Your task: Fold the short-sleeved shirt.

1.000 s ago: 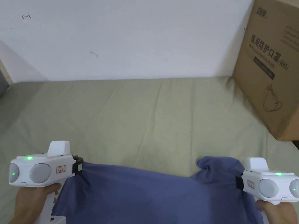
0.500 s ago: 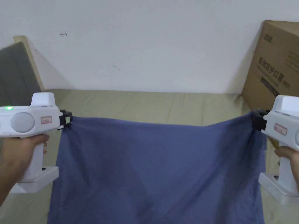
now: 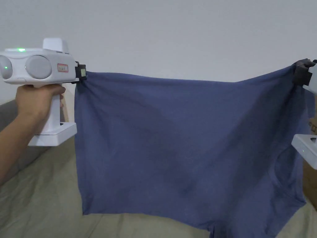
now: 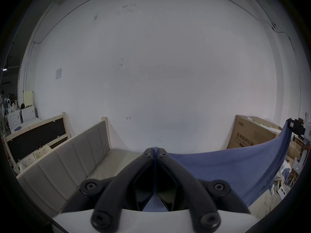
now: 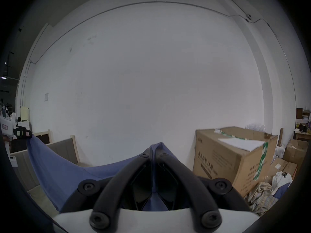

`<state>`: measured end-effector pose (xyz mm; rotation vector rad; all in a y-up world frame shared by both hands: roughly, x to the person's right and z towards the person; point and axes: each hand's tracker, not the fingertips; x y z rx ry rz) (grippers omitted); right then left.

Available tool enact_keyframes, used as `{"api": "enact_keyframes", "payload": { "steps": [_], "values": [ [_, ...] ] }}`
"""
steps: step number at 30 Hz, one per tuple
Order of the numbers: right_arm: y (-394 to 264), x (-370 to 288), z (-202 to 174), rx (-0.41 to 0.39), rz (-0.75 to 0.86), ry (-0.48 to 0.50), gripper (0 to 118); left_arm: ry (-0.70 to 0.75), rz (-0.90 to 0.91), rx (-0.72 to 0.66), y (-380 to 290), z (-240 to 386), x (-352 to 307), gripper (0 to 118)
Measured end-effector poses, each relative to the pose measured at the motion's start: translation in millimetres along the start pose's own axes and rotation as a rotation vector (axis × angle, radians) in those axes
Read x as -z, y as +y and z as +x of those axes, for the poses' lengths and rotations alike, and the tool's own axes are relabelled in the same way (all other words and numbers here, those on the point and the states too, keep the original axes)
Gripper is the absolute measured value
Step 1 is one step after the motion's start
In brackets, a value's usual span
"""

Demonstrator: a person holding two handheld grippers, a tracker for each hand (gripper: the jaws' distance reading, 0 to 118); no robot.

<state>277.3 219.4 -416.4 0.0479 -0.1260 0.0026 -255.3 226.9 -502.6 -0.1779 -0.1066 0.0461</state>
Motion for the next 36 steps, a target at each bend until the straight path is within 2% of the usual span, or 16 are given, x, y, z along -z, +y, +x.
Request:
{"api": "enact_keyframes", "payload": {
  "steps": [6,10,16,20,23,28,36],
  "values": [
    [20,40,5,-0.013,0.061,0.000,1,0.026,0.042,-0.025,23,3,41,0],
    [9,58,6,-0.017,0.063,0.010,1,0.044,0.046,-0.034,15,8,77,0],
    [-48,93,13,-0.022,-0.011,0.004,1,0.045,0.004,-0.030,-36,16,134,0],
    [-102,111,19,0.020,-0.092,-0.009,1,0.035,-0.049,-0.003,-88,21,164,0],
    [-143,114,19,0.018,-0.155,-0.010,1,0.021,-0.101,0.011,-128,21,177,0],
    [-204,99,23,0.046,-0.250,0.008,1,-0.003,-0.176,0.017,-191,19,170,0],
    [-276,30,34,0.070,-0.384,0.066,1,-0.028,-0.347,0.054,-284,4,100,0]
  ]
}}
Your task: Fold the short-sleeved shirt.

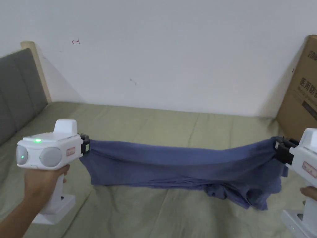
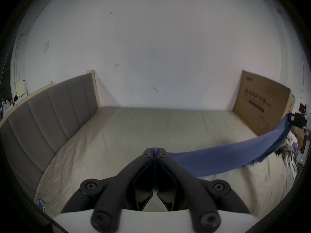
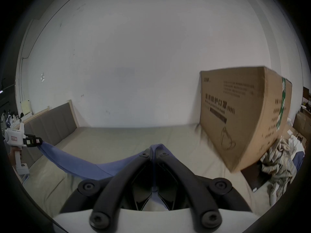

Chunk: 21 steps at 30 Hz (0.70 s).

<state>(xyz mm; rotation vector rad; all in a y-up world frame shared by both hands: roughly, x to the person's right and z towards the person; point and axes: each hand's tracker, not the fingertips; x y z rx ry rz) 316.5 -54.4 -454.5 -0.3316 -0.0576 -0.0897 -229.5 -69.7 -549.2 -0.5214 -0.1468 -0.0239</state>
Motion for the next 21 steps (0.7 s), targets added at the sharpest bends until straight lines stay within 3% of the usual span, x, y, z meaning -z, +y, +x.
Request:
{"api": "enact_keyframes", "payload": {
  "steps": [8,14,21],
  "values": [
    [-77,-89,-8,-0.018,-0.108,0.065,1,-0.012,-0.152,-0.014,-115,-13,-68,0],
    [-131,-163,-9,0.012,-0.168,0.084,1,-0.018,-0.225,-0.016,-185,-15,-127,0],
    [-189,-233,-8,0.042,-0.234,0.056,1,-0.003,-0.275,-0.045,-241,-21,-174,0]
  ]
}}
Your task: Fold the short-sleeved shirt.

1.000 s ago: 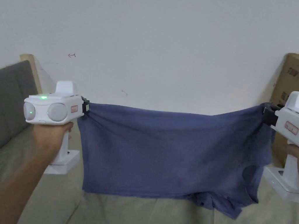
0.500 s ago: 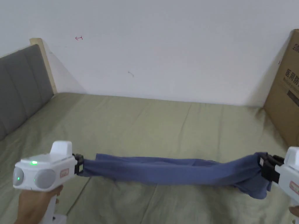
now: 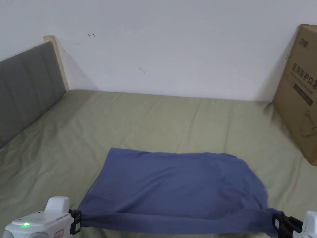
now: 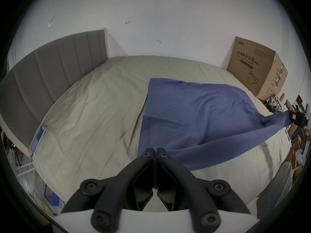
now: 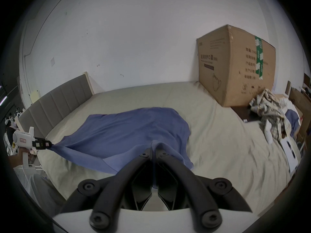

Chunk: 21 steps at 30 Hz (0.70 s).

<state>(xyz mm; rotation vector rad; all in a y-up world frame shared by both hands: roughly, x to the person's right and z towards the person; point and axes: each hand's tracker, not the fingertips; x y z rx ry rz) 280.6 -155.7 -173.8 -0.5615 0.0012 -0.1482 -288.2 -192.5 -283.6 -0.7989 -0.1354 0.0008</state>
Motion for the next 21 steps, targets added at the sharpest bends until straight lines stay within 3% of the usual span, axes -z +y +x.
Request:
{"api": "enact_keyframes", "payload": {
  "steps": [7,15,18,20,21],
  "values": [
    [-61,-21,1,0.085,-0.112,-0.070,1,0.005,-0.043,-0.011,-45,-4,-11,0],
    [-115,16,12,0.235,-0.366,-0.186,1,0.044,-0.145,0.014,-74,6,9,0],
    [-123,27,8,0.220,-0.408,-0.206,2,0.049,-0.185,0.012,-79,8,16,0],
    [-118,24,3,0.205,-0.405,-0.213,5,0.047,-0.214,0.001,-79,10,16,12],
    [-109,15,-11,0.193,-0.402,-0.222,19,0.064,-0.229,-0.012,-76,11,15,24]
  ]
}}
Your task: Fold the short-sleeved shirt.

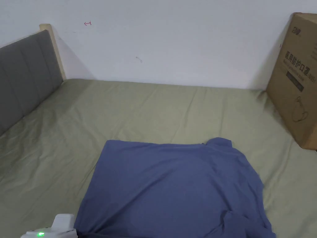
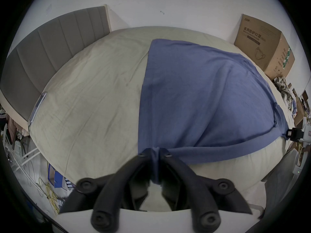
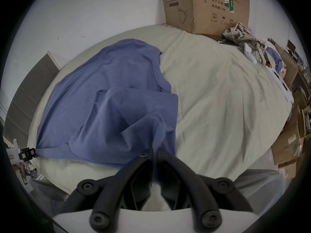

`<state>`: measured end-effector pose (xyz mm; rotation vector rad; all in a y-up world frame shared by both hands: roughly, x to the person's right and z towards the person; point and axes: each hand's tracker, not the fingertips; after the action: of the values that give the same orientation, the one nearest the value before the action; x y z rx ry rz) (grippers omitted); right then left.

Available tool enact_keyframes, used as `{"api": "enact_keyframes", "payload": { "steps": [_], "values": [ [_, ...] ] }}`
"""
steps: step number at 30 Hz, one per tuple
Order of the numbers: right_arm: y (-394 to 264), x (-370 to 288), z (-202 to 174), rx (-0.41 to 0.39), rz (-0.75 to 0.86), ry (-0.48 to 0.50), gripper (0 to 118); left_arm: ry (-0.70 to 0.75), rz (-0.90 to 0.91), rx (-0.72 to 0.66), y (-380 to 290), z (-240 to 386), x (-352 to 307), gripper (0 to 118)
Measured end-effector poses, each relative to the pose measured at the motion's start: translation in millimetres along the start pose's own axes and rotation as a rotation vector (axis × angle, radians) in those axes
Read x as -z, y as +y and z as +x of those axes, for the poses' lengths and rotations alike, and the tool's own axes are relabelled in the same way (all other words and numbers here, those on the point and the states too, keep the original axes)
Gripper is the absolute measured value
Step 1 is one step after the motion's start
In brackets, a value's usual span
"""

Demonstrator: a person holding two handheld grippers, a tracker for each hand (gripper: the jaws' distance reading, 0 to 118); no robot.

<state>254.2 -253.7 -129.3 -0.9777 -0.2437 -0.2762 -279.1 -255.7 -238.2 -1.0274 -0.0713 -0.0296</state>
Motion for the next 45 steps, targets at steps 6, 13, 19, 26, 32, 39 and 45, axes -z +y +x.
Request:
{"api": "enact_keyframes", "payload": {
  "steps": [6,13,19,26,32,39,45],
  "values": [
    [40,-56,-15,-0.074,0.222,0.000,87,-0.089,0.135,-0.037,23,11,-47,104],
    [96,-143,-48,-0.142,0.595,0.065,86,-0.082,0.540,0.049,70,56,-137,104],
    [106,-180,-76,-0.192,0.776,0.012,82,0.004,0.778,0.066,89,85,-172,95],
    [96,-183,-88,-0.253,0.832,-0.054,0,-0.051,0.843,0.013,86,89,-179,0],
    [93,-180,-87,-0.252,0.825,-0.043,0,-0.044,0.816,0.015,84,83,-176,0],
    [92,-172,-83,-0.242,0.788,-0.022,0,-0.027,0.572,0.006,65,48,-138,0],
    [90,-161,-84,-0.243,0.753,-0.013,0,0.012,0.345,0.010,30,18,-93,0]
  ]
}}
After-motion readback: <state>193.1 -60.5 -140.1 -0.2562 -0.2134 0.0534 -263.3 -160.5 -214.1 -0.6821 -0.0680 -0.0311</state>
